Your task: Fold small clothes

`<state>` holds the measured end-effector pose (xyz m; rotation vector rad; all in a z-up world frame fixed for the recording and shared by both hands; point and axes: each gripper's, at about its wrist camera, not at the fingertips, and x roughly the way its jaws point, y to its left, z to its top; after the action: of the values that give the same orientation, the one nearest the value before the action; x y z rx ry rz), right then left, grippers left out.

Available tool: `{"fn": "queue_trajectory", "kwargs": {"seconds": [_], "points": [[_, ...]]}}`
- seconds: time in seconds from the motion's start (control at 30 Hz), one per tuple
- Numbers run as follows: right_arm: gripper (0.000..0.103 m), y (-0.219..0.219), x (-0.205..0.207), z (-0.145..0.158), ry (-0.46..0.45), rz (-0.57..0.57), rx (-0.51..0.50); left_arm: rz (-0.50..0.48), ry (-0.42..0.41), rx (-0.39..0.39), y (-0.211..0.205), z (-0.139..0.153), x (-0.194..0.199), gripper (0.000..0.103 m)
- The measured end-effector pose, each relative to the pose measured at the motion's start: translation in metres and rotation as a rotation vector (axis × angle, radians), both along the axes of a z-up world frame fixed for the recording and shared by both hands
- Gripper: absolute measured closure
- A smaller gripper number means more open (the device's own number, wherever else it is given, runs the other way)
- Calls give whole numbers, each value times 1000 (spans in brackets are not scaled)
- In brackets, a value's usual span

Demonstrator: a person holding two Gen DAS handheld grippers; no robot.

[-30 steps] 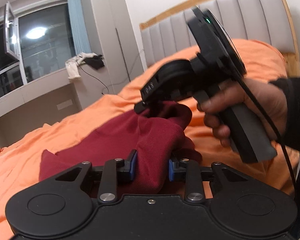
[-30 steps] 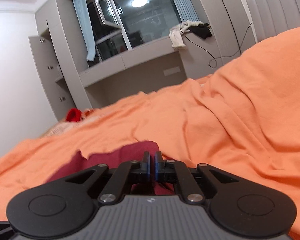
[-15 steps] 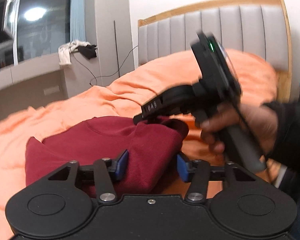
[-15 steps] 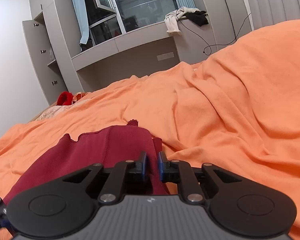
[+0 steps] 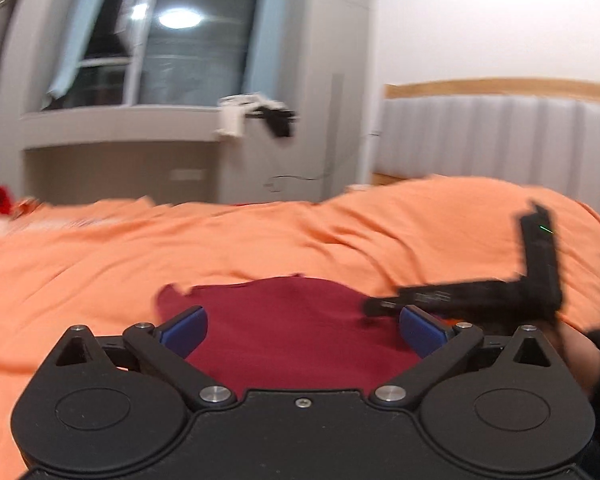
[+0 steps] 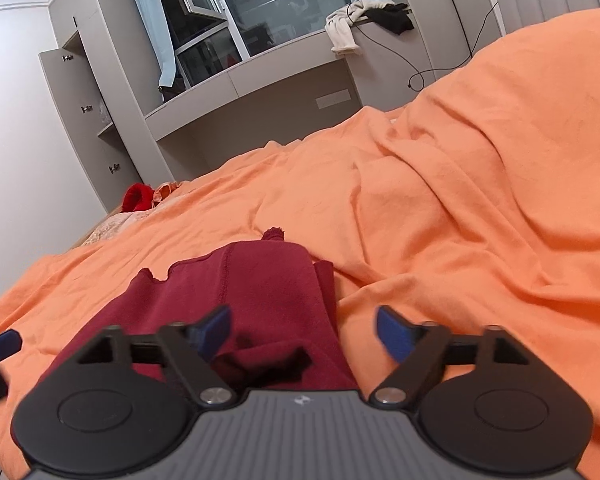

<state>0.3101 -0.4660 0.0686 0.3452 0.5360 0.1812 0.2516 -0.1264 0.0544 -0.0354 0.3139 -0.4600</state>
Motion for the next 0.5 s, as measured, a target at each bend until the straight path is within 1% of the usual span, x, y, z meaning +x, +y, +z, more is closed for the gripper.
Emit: {"fn": "queue_trajectory", "kwargs": {"seconds": [0.13, 0.23, 0.3, 0.37, 0.43, 0.5], "points": [[0, 1, -5, 2, 30, 37, 49, 120, 87, -69, 27, -2, 18, 1], [0, 6, -13, 5, 37, 92, 56, 162, 170, -148, 49, -10, 28, 1], [0, 13, -18, 6, 45, 128, 28, 178, 221, -189, 59, -15, 33, 1], [0, 19, -24, 6, 48, 144, -29, 177, 262, -212, 65, -23, 36, 1], [0, 26, -27, 1, 65, 153, -99, 172, 291, -213, 67, -31, 37, 1], [0, 30, -27, -6, 86, 158, -122, 169, 299, -210, 65, -38, 38, 1]]}}
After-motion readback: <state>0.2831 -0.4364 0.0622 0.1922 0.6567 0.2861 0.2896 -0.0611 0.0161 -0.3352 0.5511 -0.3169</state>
